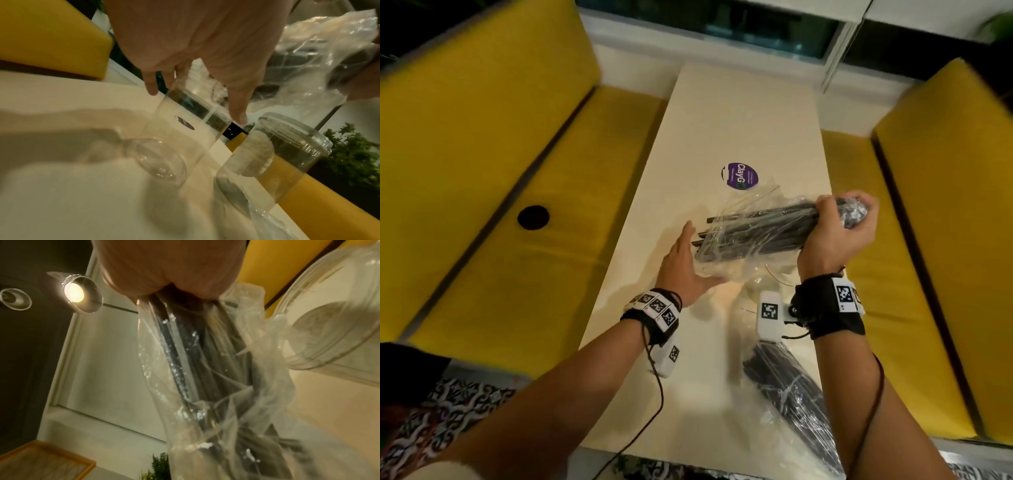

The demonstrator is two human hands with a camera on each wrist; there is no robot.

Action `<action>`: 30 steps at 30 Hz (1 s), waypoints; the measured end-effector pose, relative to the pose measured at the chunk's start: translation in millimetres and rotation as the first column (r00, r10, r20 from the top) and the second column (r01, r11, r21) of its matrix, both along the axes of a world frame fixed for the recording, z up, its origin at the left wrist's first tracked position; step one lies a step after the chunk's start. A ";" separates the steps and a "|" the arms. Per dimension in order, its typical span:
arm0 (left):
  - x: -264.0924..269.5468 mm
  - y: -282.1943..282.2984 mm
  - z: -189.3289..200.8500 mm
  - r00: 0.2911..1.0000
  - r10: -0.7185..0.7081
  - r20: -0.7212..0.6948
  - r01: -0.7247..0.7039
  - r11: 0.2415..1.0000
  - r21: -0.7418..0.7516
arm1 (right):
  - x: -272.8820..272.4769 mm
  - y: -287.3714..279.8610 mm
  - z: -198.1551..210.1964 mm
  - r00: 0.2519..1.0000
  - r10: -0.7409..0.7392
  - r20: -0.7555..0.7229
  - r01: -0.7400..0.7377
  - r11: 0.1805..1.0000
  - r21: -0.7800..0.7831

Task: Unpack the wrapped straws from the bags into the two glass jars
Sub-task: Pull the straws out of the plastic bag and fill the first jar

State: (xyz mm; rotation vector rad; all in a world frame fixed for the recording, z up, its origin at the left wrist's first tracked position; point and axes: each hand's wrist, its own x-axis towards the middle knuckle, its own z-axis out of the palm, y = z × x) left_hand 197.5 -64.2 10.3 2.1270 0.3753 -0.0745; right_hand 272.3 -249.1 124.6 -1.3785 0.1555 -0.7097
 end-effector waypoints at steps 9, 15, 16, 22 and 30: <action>-1.8 -3.3 -20.2 0.992 -0.049 0.113 0.044 0.998 0.046 | -8.0 7.0 -10.6 0.995 -0.031 0.090 0.043 0.989 -0.139; 3.0 -4.0 -18.2 0.995 -0.077 0.055 0.074 0.995 0.061 | -25.7 19.5 -8.7 0.980 0.128 0.154 -0.083 0.959 -0.269; 3.7 -2.4 -21.9 0.995 -0.076 0.067 0.073 0.997 0.034 | -27.7 21.3 -9.1 0.977 0.148 0.154 -0.101 0.955 -0.278; 11.4 4.4 -40.6 0.990 -0.098 0.103 0.086 0.989 0.118 | -23.5 34.4 -8.4 0.982 0.151 0.109 -0.104 0.931 -0.349; 3.7 -3.2 -38.4 0.940 -0.305 0.152 0.172 0.810 0.561 | 4.6 64.7 -10.8 0.981 0.183 -0.070 -0.194 0.853 -0.485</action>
